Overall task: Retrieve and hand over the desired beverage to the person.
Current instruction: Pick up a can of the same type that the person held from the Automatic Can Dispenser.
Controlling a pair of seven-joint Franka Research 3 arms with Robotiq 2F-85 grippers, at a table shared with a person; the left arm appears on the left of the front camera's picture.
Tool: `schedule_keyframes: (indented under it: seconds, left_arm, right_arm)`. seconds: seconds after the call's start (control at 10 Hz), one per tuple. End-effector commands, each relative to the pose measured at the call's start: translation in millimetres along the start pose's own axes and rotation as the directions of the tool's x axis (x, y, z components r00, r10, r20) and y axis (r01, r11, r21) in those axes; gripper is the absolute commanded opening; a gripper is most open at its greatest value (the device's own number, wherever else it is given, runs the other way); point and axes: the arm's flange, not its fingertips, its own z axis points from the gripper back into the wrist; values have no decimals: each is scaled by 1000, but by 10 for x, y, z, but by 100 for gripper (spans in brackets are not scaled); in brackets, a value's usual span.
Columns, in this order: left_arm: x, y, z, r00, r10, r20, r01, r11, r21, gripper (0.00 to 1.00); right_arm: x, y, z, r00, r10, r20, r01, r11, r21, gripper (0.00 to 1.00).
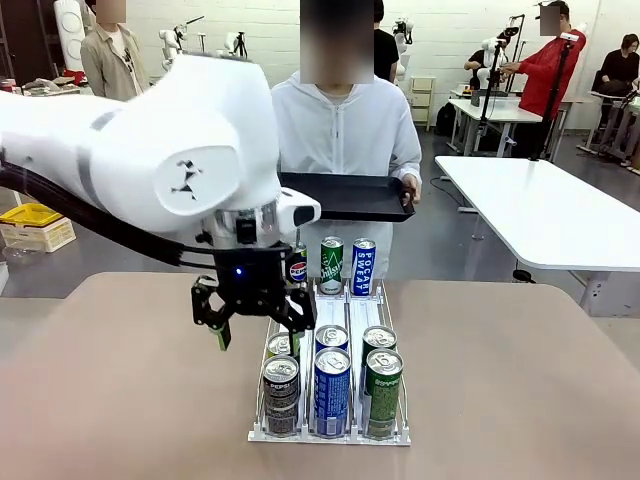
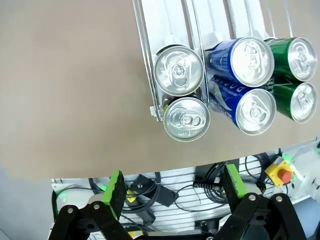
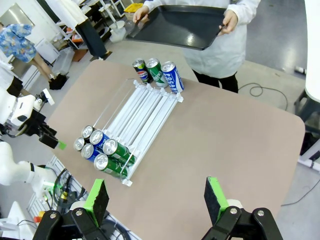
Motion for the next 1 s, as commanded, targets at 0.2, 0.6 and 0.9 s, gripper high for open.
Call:
schedule_keyframes:
  seconds: [0.2, 0.6, 0.9]
  left_arm:
    - [98, -17, -311, 999, 38, -32, -39, 999, -34, 100]
    - [90, -164, -499, 999, 20, -42, -20, 1000, -12, 100]
    - [126, -116, -531, 999, 52, 2, -52, 998, -17, 100]
  right_arm:
    - [13, -21, -8, 1000, 6, 13, -6, 1000, 29, 100]
    - [13, -21, -8, 1000, 6, 13, -6, 1000, 29, 100]
    - [13, -21, -8, 1000, 6, 13, -6, 1000, 29, 100]
